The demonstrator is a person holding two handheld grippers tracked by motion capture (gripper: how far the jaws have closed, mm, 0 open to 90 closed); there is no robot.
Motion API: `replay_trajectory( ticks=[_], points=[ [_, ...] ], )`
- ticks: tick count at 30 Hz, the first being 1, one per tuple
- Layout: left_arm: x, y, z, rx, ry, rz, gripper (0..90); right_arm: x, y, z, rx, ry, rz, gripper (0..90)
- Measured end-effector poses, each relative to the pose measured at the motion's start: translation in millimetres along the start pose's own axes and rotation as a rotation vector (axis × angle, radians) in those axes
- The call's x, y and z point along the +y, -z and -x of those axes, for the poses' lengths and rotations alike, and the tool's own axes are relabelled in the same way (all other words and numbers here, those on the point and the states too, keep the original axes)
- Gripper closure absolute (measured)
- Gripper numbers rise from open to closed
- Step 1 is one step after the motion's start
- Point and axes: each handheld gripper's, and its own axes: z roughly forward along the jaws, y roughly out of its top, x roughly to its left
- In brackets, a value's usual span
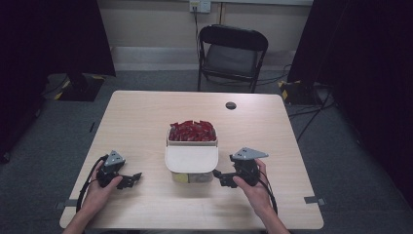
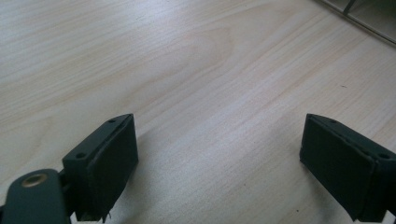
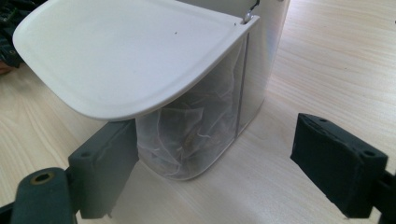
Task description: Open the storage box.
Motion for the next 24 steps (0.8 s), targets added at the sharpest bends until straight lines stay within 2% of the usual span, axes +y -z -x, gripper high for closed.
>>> replay_trajectory(
  ticks=[10, 16, 24],
  points=[
    [0.0, -0.1, 0.0, 0.000, 0.000, 0.000, 10.6, 3.1, 2.5, -0.1, 0.000, -0.005, 0.021, 14.5],
    [0.0, -0.1, 0.0, 0.000, 0.000, 0.000, 10.7, 7.2, 1.1, -1.2, 0.014, 0.003, 0.034, 14.2],
    [0.0, -0.1, -0.1, 0.001, 0.000, 0.000, 10.6, 14.6, 0.1, 0.3, 0.034, -0.014, 0.051, 14.1]
  ],
)
